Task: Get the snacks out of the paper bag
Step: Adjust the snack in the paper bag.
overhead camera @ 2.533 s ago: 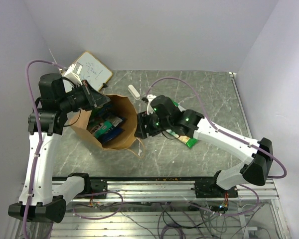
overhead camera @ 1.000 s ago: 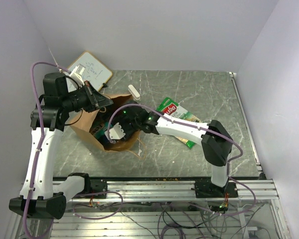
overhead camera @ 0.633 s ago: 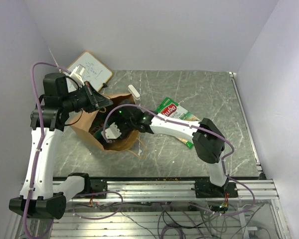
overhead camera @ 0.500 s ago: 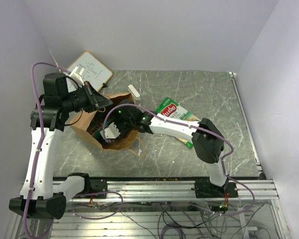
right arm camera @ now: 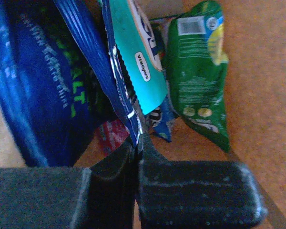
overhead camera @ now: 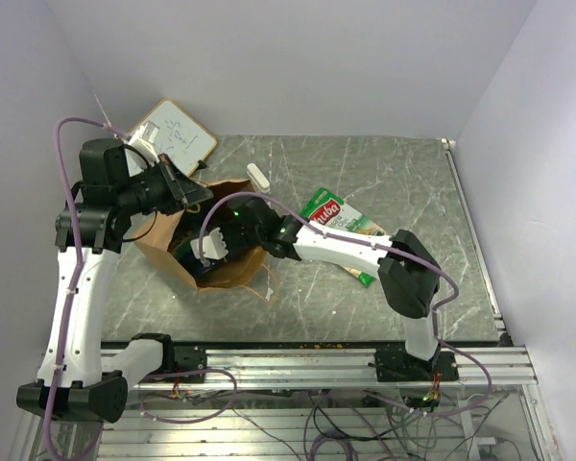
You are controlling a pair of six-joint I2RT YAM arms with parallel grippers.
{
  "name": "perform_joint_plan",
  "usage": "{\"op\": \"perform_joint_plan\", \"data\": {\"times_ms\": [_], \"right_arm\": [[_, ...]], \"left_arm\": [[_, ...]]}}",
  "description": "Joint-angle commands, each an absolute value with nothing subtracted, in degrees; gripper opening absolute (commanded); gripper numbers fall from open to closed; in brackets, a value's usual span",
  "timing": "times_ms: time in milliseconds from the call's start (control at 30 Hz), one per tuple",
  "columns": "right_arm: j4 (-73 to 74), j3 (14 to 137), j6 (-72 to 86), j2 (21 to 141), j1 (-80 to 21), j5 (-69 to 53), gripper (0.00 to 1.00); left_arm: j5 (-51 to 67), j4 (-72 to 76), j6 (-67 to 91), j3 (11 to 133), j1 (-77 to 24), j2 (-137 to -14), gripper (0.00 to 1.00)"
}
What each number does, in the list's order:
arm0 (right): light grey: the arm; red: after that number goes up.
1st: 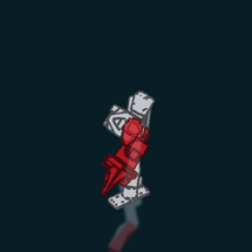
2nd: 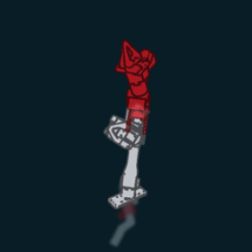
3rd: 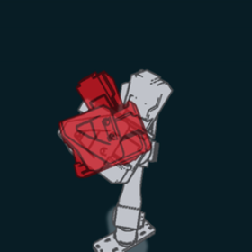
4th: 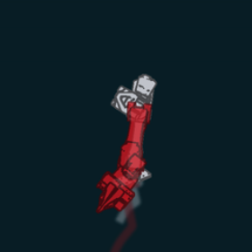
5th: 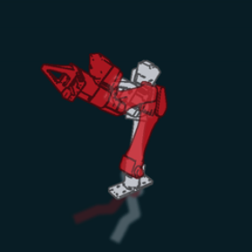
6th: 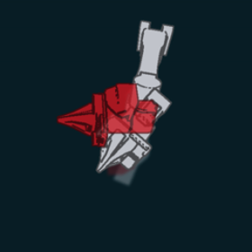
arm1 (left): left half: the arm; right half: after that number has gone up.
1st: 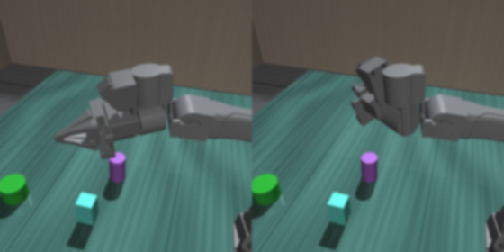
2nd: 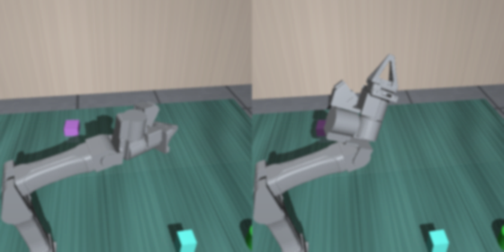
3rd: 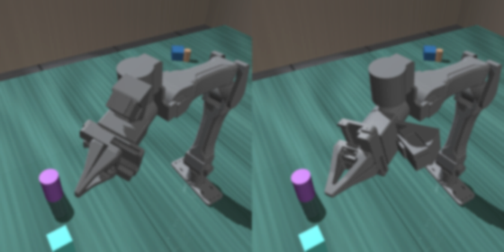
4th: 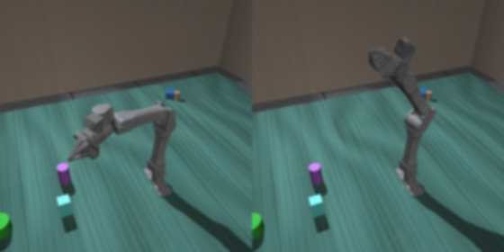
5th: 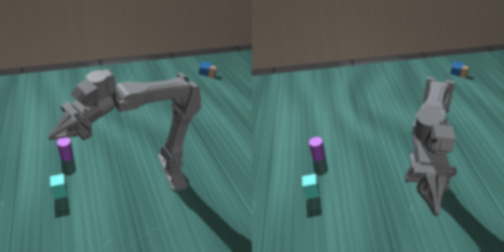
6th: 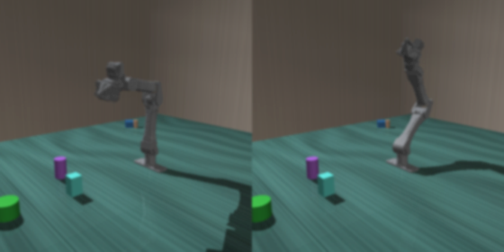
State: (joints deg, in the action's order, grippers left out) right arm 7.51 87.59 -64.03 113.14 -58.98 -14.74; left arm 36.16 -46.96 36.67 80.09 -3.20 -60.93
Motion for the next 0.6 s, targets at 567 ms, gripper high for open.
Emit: {"op": "perform_joint_plan", "data": {"times_ms": [567], "right_arm": [[-5.4,81.9,-32.7,92.9,-59.3,-11.1,0.00]], "left_arm": [[33.2,-45.7,38.0,81.2,-3.1,-58.1,0.07]]}}
